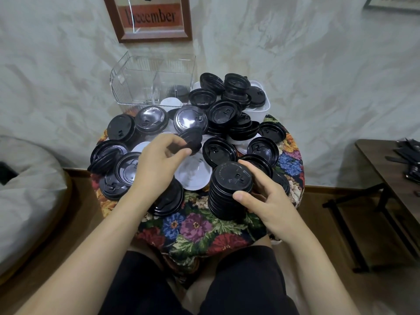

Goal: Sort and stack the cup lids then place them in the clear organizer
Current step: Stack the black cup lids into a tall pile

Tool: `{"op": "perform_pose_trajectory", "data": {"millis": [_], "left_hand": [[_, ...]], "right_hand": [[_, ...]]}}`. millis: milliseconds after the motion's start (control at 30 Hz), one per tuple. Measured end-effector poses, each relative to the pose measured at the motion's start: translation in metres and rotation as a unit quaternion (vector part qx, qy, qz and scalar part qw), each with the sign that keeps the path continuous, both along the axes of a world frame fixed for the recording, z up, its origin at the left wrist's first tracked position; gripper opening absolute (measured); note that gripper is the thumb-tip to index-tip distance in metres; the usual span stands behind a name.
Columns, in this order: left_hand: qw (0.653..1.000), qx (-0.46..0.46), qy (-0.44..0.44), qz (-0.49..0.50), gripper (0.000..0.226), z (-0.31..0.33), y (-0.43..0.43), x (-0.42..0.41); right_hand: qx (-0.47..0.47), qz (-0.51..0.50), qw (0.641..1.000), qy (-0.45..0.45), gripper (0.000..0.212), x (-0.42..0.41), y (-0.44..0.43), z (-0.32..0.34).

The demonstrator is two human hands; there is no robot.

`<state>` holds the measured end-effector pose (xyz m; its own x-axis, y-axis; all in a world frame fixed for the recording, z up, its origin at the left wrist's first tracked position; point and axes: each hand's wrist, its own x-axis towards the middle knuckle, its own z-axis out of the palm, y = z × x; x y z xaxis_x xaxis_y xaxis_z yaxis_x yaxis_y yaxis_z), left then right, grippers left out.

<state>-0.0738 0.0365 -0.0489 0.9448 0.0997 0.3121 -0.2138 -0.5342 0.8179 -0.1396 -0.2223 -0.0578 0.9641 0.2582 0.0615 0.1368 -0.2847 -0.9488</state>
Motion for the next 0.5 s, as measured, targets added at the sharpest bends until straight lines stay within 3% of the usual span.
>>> {"op": "perform_pose_trajectory", "data": {"millis": [267, 333, 433, 500], "left_hand": [[0.988, -0.142, -0.065, 0.004, 0.013, 0.031, -0.011, -0.032], [0.977, -0.210, -0.033, -0.018, 0.010, 0.035, -0.019, -0.038], [0.934, -0.346, 0.064, -0.057, 0.008, 0.032, -0.030, -0.042], [0.915, -0.375, 0.123, -0.085, 0.005, 0.028, -0.033, -0.042]], "right_hand": [[0.000, 0.001, 1.000, -0.004, 0.068, 0.000, 0.000, 0.000], [0.000, -0.002, 1.000, -0.007, 0.069, 0.000, 0.000, 0.000], [-0.001, 0.000, 1.000, -0.007, 0.070, -0.001, 0.000, 0.001], [-0.008, 0.002, 1.000, -0.011, 0.068, -0.001, 0.000, 0.002]]}}
